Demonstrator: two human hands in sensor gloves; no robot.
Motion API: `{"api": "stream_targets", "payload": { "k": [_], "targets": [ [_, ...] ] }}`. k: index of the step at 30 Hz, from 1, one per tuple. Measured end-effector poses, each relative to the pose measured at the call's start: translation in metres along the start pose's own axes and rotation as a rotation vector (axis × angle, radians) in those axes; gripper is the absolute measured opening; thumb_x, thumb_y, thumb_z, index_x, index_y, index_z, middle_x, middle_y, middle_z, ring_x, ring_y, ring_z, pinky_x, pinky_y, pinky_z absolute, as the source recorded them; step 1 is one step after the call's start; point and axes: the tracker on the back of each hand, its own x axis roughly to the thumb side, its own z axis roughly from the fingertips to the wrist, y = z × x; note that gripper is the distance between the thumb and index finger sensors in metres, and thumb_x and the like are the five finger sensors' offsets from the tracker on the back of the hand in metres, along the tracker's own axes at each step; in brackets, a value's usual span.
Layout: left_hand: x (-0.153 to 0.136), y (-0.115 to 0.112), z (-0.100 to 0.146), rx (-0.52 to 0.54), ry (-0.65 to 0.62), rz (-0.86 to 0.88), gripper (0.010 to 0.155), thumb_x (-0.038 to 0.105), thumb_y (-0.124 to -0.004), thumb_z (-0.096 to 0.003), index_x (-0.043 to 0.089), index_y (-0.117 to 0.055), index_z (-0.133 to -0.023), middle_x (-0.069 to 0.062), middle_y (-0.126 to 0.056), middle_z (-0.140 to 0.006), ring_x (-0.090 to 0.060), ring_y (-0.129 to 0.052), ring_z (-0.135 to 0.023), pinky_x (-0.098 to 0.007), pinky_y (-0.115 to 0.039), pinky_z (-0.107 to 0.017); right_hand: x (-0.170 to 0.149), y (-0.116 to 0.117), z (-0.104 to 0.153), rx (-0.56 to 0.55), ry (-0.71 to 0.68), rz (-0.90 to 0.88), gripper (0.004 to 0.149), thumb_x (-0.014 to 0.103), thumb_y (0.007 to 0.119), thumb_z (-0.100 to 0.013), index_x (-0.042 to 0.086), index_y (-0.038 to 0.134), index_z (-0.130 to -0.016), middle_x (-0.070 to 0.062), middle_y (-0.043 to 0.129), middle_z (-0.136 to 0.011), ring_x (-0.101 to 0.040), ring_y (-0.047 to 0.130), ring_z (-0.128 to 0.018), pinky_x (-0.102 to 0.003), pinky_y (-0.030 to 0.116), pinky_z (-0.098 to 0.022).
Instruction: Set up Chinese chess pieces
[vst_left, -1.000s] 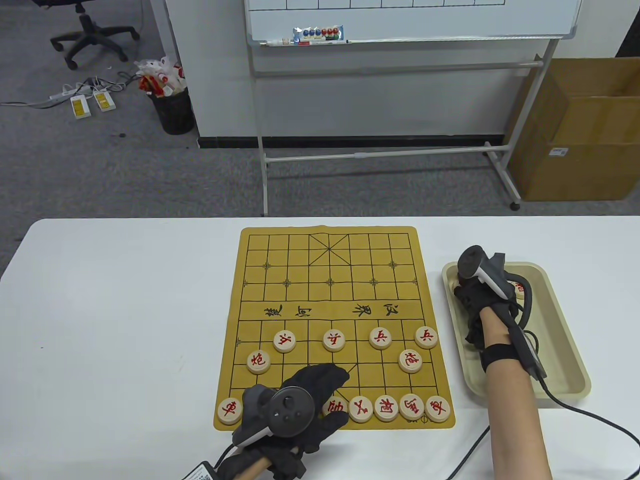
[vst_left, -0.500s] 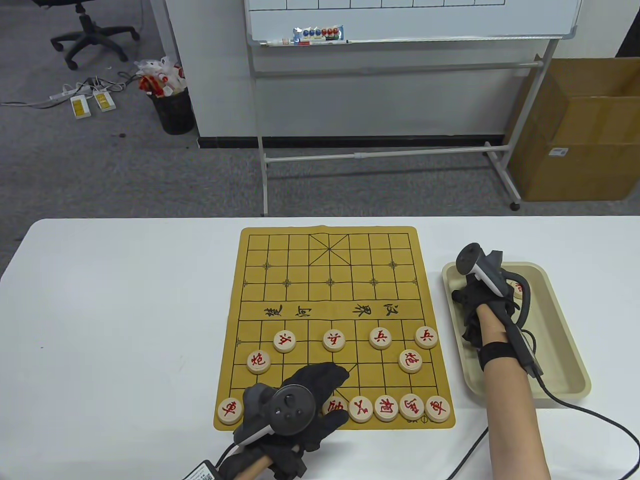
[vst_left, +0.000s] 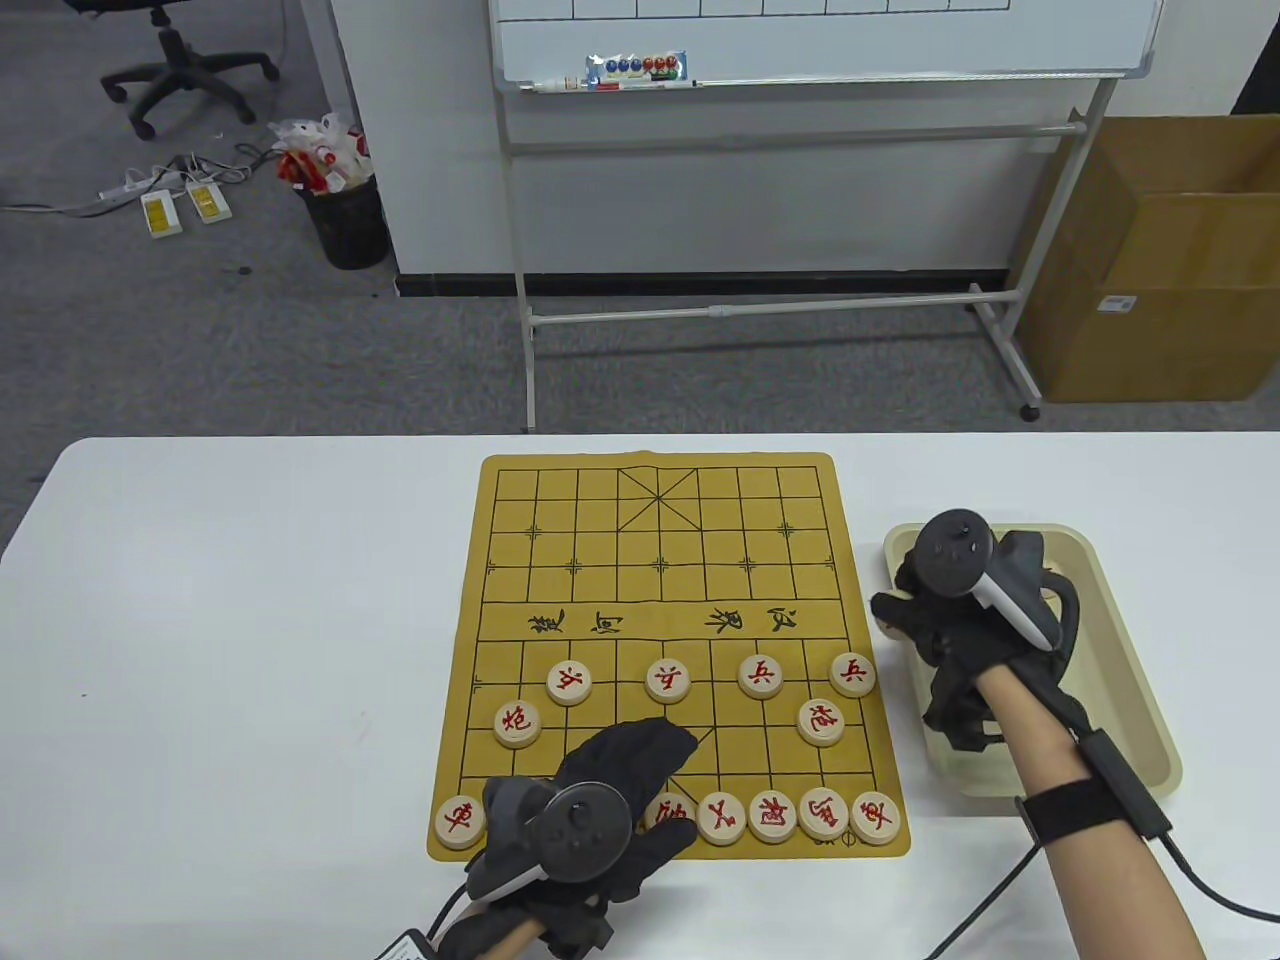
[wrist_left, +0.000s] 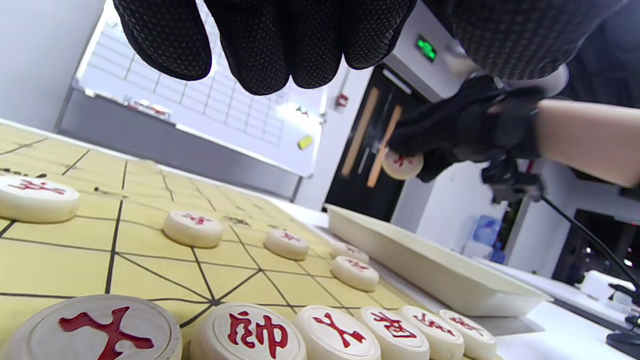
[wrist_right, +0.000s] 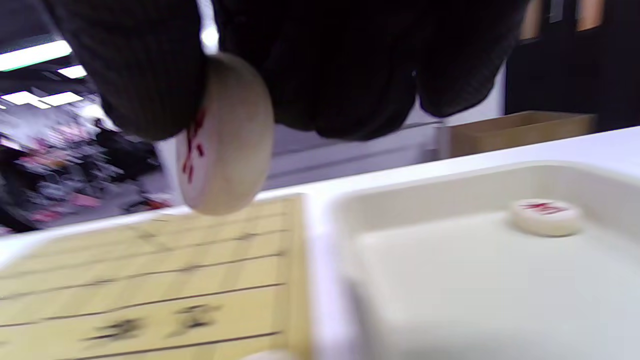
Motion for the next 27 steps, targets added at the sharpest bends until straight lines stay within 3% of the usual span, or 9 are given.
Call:
{"api": "stream_targets", "payload": {
  "k": [4,9,15,27],
  "targets": [
    [0.009,0.001,0.003,0.039,-0.030,-0.021,0.080,0.059,-0.074,-0.0367,0.027,-0.053,-0.107,-0.004,-0.063,-0.112,-0.028,-0.071,-0.102,-0.056,-0.067,-0.073,0.036,0.009,0.060,0.013,-0.174,-0.193,0.052,0.049,0.085,-0.041,0.018,0.084,-0.083,-0.005,0.095,-0.069,-0.025,0.098,-0.055,-0.054,0.075,-0.063],
    [0.024,-0.002,0.005,0.074,-0.059,-0.045,0.084,0.060,-0.074,-0.0360,0.026,-0.048,-0.108,-0.005,-0.062,-0.111,-0.028,-0.071,-0.102,-0.055,-0.067,-0.073,0.061,0.036,0.110,0.032,-0.283,-0.390,0.054,0.043,0.085,-0.043,0.015,0.082,-0.089,-0.007,0.096,-0.072,-0.027,0.099,-0.057,-0.055,0.075,-0.063],
    [0.040,-0.008,0.008,0.084,-0.105,-0.108,0.087,0.061,-0.076,-0.0342,0.026,-0.047,-0.108,-0.003,-0.066,-0.107,-0.026,-0.075,-0.097,-0.053,-0.069,-0.072,0.066,0.069,0.127,0.123,-0.318,-0.463,0.063,0.037,0.084,-0.045,0.009,0.070,-0.100,-0.009,0.094,-0.079,-0.030,0.098,-0.063,-0.056,0.073,-0.064],
    [0.056,-0.017,0.013,0.080,-0.191,-0.319,0.079,0.061,-0.080,-0.0315,0.028,-0.063,-0.101,0.001,-0.080,-0.097,-0.021,-0.087,-0.086,-0.051,-0.075,-0.069,0.069,0.085,0.137,0.186,-0.342,-0.495,0.069,0.038,0.083,-0.045,0.004,0.064,-0.103,-0.009,0.095,-0.075,-0.029,0.098,-0.059,-0.055,0.074,-0.063]
  ]
}}
